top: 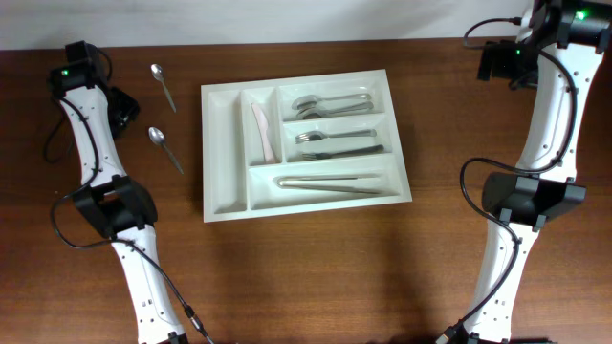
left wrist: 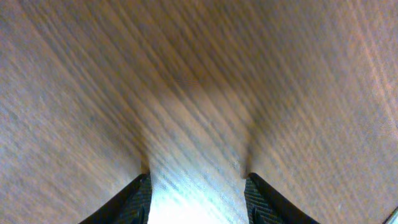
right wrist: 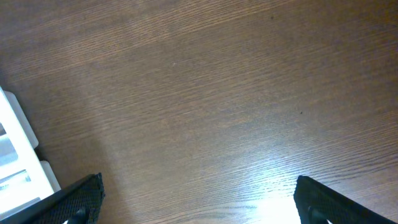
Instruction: Pack container
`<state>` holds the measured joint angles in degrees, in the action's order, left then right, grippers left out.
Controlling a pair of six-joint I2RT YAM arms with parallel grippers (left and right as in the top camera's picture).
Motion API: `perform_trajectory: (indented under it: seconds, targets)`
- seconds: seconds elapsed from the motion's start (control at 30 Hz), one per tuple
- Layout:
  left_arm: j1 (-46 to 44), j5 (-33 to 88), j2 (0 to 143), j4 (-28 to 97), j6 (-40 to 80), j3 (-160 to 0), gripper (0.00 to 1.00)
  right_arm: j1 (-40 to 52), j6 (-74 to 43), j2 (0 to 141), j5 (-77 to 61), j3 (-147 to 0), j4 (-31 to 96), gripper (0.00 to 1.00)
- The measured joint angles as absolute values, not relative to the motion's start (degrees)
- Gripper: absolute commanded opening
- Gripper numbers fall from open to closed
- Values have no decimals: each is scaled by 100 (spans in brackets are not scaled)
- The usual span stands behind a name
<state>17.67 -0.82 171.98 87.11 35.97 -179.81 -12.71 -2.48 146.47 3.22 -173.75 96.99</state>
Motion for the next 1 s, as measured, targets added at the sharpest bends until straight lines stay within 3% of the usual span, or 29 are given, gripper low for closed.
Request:
perform_trajectory:
  seconds: [0.83, 0.87, 0.9, 0.93, 1.0]
  targets:
    - [1004, -19, 17154, 9629, 4228, -18011, 56, -1271, -248, 14647, 320, -17375, 9699, 99]
    - [1004, -19, 17154, 9642, 4233, -18011, 55, -1271, -248, 14647, 322, -17375, 9697, 99]
    - [1004, -21, 17154, 9647, 4233, -18011, 34, -1271, -248, 14647, 322, -17375, 9699, 99]
    - [1002, -21, 17154, 9644, 4233, -18011, 21, -1271, -248, 14647, 322, -17375, 9697, 99]
    - [1004, -27, 17154, 9644, 4252, -18011, 17, -1271, -250, 14647, 322, -17375, 9697, 99]
